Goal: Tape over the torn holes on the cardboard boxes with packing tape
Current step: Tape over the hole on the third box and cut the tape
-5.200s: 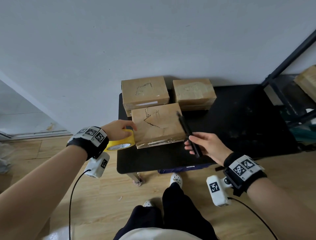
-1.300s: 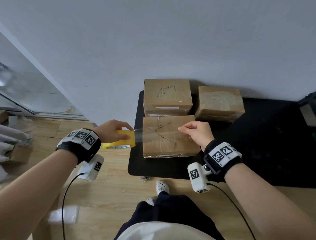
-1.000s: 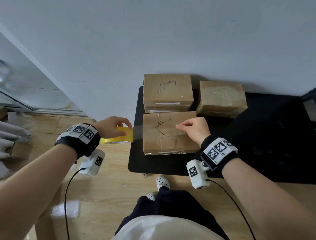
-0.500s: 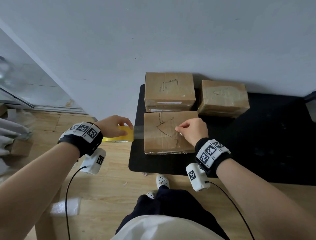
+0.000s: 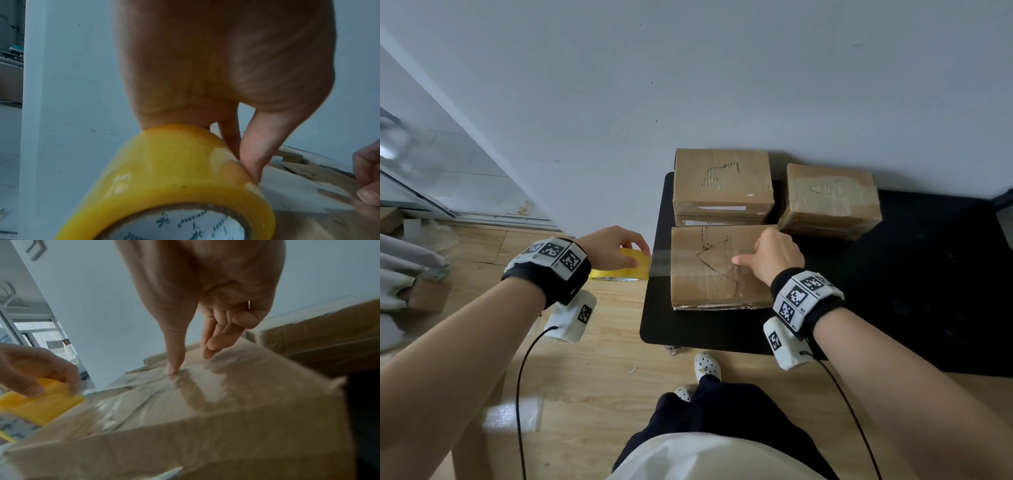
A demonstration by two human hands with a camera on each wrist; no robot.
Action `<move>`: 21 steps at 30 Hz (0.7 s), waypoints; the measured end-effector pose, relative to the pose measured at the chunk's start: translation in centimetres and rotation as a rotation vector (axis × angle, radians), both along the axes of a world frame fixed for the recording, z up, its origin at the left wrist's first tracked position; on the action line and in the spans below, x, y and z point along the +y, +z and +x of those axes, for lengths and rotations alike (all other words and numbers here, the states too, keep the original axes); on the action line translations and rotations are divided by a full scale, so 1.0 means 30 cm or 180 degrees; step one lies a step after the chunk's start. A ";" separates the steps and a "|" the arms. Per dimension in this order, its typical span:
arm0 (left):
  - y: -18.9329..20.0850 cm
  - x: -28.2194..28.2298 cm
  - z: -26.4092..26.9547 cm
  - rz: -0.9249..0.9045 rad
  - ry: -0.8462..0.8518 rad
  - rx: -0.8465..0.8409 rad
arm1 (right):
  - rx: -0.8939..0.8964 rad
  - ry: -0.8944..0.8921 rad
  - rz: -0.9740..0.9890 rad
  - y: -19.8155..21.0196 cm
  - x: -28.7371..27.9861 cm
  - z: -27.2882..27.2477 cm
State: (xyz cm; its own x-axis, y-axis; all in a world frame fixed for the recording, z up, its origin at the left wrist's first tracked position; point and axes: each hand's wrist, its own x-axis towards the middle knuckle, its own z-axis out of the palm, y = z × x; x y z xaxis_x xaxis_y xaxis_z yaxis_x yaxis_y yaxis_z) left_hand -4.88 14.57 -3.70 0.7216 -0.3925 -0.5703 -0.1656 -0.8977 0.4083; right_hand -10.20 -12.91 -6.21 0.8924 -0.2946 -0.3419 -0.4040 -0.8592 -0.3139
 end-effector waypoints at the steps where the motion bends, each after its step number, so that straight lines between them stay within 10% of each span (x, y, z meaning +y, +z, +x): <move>1: 0.002 -0.001 -0.001 0.0010 0.0007 0.0001 | 0.0052 -0.0008 -0.0079 0.005 -0.011 0.001; 8: 0.023 -0.004 -0.003 0.0024 -0.0028 -0.0024 | -0.1181 0.1221 0.0158 -0.018 0.047 -0.094; 14: 0.034 -0.008 0.001 -0.0042 0.0103 -0.0101 | -0.0592 0.2500 -0.0311 -0.101 0.166 -0.133; 21: 0.032 -0.022 -0.015 0.0053 0.0090 -0.0010 | -0.0326 0.2576 -0.0581 -0.169 0.198 -0.125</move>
State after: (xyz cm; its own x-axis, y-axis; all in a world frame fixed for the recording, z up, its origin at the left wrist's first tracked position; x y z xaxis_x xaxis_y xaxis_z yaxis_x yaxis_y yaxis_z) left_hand -5.32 13.90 -2.75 0.7340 -0.3624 -0.5743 -0.1413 -0.9087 0.3928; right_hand -13.94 -6.97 -11.27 0.8762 0.4079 -0.2567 0.3828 -0.9126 -0.1434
